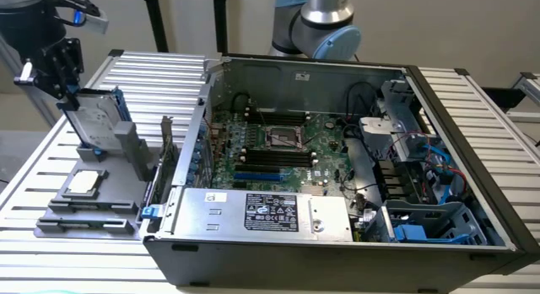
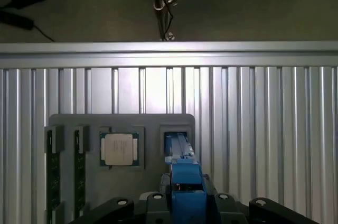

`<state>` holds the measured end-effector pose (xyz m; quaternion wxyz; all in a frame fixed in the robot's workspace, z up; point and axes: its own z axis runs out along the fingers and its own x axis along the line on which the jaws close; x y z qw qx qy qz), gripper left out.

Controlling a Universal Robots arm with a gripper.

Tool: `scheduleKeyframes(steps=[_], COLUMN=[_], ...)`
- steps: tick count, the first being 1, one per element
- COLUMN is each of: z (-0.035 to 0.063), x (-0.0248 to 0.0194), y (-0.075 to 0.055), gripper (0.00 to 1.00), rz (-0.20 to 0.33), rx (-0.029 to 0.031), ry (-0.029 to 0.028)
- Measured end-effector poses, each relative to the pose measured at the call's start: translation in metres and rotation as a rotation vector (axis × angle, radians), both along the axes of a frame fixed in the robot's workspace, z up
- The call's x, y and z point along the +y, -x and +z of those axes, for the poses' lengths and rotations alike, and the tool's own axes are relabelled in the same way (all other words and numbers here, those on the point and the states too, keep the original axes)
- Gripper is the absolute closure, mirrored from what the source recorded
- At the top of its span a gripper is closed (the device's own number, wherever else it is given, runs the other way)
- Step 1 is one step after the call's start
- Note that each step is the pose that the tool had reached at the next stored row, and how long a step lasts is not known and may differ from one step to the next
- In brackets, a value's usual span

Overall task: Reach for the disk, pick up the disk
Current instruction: 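Pick up the disk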

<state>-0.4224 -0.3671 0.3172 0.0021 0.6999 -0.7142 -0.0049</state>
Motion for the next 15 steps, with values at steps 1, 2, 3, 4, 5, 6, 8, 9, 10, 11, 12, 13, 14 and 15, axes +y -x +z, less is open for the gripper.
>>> scheduleKeyframes(steps=[1,2,3,4,5,6,8,9,10,11,12,13,14,15], z=[0.0044,0.0091,0.0136,0.0181,0.0228,0.0272,0.0365,0.0411,0.0456,0.0501,0.0546,0.0592,0.0636,0.0682], x=[0.0000,0.0000,0.0000,0.0000,0.0000,0.0000,0.0000,-0.0001,-0.0001,-0.0001,-0.0001,0.0000,0.0000,0.0000], y=[0.000,0.000,0.000,0.000,0.000,0.000,-0.001,-0.002,-0.002,-0.003,-0.004,-0.005,-0.006,-0.007], gripper=[0.67,0.67,0.67,0.67,0.67,0.67,0.67,0.67,0.67,0.67,0.67,0.67,0.67,0.67], rz=[0.000,0.000,0.000,0.000,0.000,0.000,0.000,0.000,0.000,0.000,0.000,0.000,0.000,0.000], rx=[0.0002,0.0002,0.0002,0.0003,0.0002,0.0003,0.0001,0.0003,0.0002,0.0001,0.0003,0.0002,0.0002,0.0003], ry=[0.0001,0.0001,0.0001,0.0001,0.0001,0.0001,0.0000,0.0002,0.0001,0.0001,0.0002,0.0001,0.0001,0.0001])
